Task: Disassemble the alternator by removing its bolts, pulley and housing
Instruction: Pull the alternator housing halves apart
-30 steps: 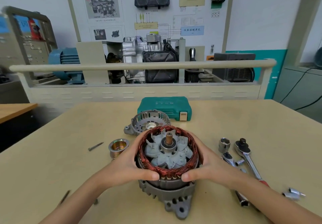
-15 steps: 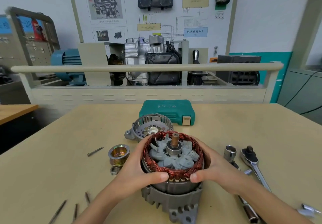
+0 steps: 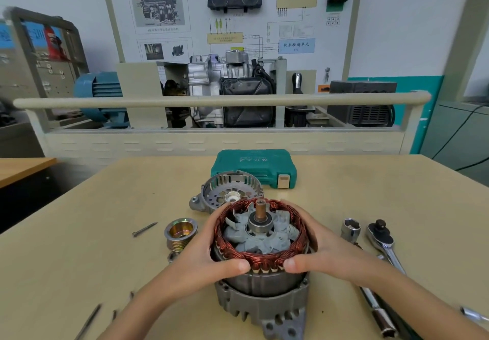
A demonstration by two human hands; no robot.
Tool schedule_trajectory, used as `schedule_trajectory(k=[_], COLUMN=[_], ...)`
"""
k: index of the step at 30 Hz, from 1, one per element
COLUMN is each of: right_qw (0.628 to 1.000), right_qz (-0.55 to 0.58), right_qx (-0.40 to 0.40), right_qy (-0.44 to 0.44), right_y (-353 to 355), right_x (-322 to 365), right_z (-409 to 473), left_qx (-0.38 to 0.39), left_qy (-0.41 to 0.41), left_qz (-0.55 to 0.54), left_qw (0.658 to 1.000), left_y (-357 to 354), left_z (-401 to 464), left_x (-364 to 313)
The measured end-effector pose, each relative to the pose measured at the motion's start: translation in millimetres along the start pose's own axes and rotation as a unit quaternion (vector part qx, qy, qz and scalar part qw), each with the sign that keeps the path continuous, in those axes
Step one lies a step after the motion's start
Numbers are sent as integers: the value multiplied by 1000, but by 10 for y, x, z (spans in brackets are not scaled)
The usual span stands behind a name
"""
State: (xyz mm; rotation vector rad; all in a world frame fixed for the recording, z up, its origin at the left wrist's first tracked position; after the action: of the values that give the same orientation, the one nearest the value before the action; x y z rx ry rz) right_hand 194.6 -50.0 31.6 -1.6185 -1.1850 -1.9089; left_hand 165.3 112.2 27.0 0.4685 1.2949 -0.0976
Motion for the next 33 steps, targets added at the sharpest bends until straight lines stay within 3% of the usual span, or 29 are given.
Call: schedule_trajectory(k=[5, 8, 10, 14, 21, 26, 33], right_qw=[981, 974, 970, 982, 990, 986, 985], right_qz=[-148, -200, -219, -157, -58, -60, -21], right_qx=[-108, -100, -100, -109, -112, -126, -127], right_qy=[-61, -45, -30, 11, 68, 89, 113], right_y=[-49, -150, -152, -132, -126, -96, -70], right_x=[-31, 14, 55, 57, -8, -24, 14], right_z=[-133, -143, -143, -156, -135, -121, -131], left_qx=[-22, -37, 15, 106, 42, -18, -20], left_qy=[2, -1, 0, 0, -36, -82, -107], left_qz=[5, -15, -29, 1, -1, -50, -46], left_qw=[1000, 999, 999, 994, 998, 995, 993], left_y=[39, 20, -28, -11, -33, -59, -65], left_z=[-35, -40, -26, -48, -48, -104, -78], left_x=[-21, 4, 24, 65, 59, 98, 48])
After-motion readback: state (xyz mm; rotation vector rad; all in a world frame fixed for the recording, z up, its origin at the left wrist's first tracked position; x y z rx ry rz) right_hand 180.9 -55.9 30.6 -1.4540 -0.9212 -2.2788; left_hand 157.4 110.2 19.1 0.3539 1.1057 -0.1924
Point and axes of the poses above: each hand's wrist, its own z-axis towards the middle knuckle, its own y-axis out of the back of the hand, x = y × z, the point moved 8 cm from there along z, towards the middle knuckle, and after that the axes turned 9 degrees about x, right-handed, at the moved point
